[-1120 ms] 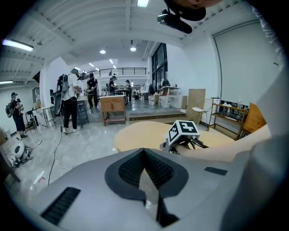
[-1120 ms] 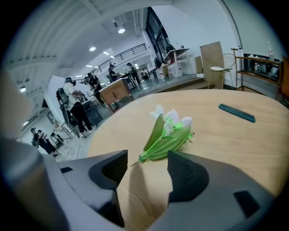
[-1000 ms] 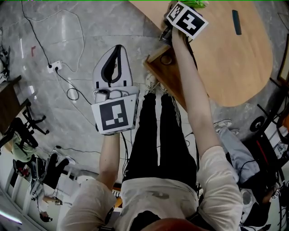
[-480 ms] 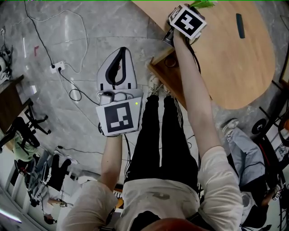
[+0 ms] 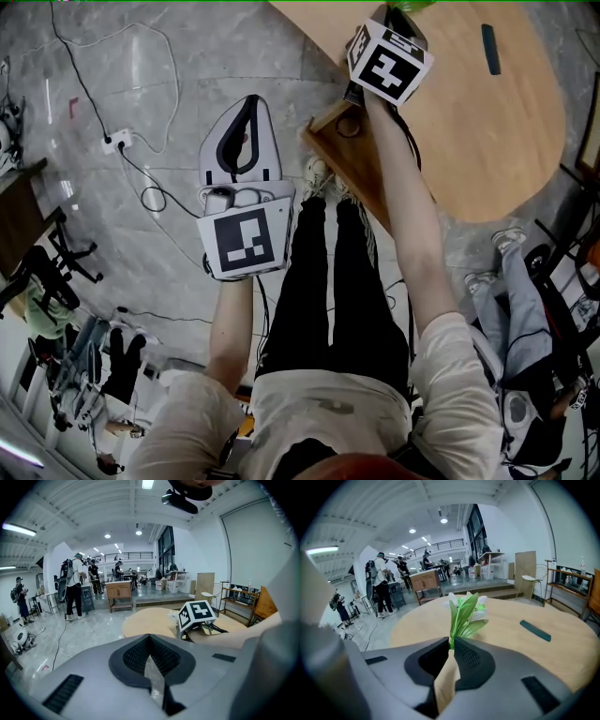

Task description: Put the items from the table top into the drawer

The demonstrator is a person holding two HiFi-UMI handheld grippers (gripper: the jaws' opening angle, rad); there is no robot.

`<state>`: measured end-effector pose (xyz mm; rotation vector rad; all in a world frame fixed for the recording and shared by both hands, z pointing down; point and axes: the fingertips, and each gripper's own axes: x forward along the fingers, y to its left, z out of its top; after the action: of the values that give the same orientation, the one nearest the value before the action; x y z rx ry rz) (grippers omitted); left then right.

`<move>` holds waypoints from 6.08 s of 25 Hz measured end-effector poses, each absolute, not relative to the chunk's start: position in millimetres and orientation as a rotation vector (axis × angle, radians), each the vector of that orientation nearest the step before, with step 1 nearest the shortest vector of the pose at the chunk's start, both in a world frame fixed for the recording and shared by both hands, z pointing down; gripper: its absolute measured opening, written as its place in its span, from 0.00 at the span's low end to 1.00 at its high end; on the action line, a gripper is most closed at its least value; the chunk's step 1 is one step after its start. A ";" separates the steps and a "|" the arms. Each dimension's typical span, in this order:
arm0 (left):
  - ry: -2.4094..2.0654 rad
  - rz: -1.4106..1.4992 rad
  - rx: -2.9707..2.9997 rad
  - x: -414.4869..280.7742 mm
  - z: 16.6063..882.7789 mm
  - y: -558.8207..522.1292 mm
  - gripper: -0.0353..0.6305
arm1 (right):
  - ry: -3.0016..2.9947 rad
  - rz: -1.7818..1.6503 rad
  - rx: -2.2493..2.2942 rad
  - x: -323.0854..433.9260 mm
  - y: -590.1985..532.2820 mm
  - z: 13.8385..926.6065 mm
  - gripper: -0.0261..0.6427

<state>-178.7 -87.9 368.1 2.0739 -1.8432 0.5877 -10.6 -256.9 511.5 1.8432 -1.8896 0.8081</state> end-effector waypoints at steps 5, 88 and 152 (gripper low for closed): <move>-1.857 0.535 2.087 -168.9 359.4 -87.0 0.06 | -2.127 0.594 1.779 -21.2 -214.9 433.2 0.10; -1.741 0.464 2.236 -107.7 329.7 -45.0 0.06 | -2.466 0.337 1.625 -3.2 -43.2 311.8 0.05; -1.658 0.494 2.266 -56.3 387.5 -121.4 0.06 | -1.829 0.718 1.335 223.2 -259.9 566.5 0.26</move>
<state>-56.3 -121.4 387.5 2.2660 -1.6584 0.4939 223.2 -259.9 566.5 1.3350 -1.8290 0.7183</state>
